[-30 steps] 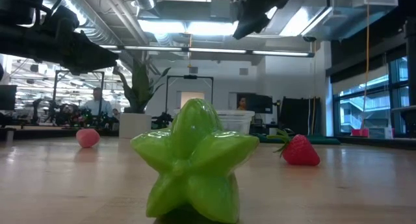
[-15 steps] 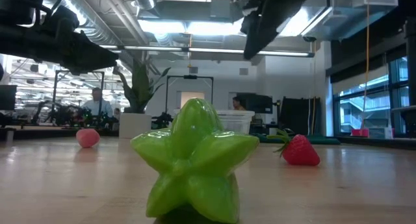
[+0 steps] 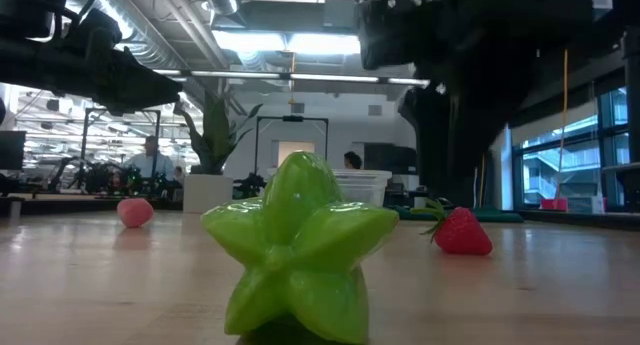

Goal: Pick and placing Produce into tupperware
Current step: Put the strawberry into the transparent container

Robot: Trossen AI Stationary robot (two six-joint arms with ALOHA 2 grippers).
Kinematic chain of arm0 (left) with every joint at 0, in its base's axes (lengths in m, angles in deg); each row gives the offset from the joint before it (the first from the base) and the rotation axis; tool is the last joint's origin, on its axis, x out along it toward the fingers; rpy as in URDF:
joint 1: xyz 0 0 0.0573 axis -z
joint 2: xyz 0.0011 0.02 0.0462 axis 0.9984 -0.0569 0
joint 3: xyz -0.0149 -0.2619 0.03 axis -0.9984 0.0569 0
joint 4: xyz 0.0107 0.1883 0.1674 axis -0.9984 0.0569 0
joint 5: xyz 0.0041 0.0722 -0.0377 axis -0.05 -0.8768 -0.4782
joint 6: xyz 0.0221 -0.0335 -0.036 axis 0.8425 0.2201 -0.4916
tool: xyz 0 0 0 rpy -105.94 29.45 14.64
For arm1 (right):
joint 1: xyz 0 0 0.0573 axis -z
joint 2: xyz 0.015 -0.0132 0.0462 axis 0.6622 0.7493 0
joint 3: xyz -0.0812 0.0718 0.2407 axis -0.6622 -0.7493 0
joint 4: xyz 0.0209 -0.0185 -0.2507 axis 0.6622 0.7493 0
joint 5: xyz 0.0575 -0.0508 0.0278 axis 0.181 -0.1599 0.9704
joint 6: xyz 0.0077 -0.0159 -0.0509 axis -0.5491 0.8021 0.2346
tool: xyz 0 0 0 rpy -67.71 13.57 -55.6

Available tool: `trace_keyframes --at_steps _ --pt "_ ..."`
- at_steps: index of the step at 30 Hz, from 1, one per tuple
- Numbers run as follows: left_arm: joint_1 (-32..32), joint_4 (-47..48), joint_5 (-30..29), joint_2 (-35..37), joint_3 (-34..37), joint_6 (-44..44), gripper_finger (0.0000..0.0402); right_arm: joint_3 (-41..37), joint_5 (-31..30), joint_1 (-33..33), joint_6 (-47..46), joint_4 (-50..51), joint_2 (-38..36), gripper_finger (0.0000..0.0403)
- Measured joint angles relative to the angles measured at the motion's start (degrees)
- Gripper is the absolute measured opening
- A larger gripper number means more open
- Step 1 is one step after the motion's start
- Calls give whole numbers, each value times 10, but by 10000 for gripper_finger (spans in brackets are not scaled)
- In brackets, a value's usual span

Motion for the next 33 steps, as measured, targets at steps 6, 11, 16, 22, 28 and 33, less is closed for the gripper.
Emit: trace_keyframes --at_steps 6,11,16,22,28,33 --pt "0 0 0 0 0 0 192 -8 -31 -12 -23 -17 19 314" --pt "0 0 1 0 0 0 192 -9 -21 -13 -39 -24 42 314" --pt "0 0 1 0 0 0 192 -9 -10 -22 -39 -33 62 314" --pt "0 0 1 0 0 0 192 -9 -7 -25 -53 -17 67 288" --pt "0 0 1 0 0 0 192 -9 -18 -25 -67 6 67 250" --pt "0 0 1 0 0 0 192 -24 -15 -25 -71 -2 65 219"
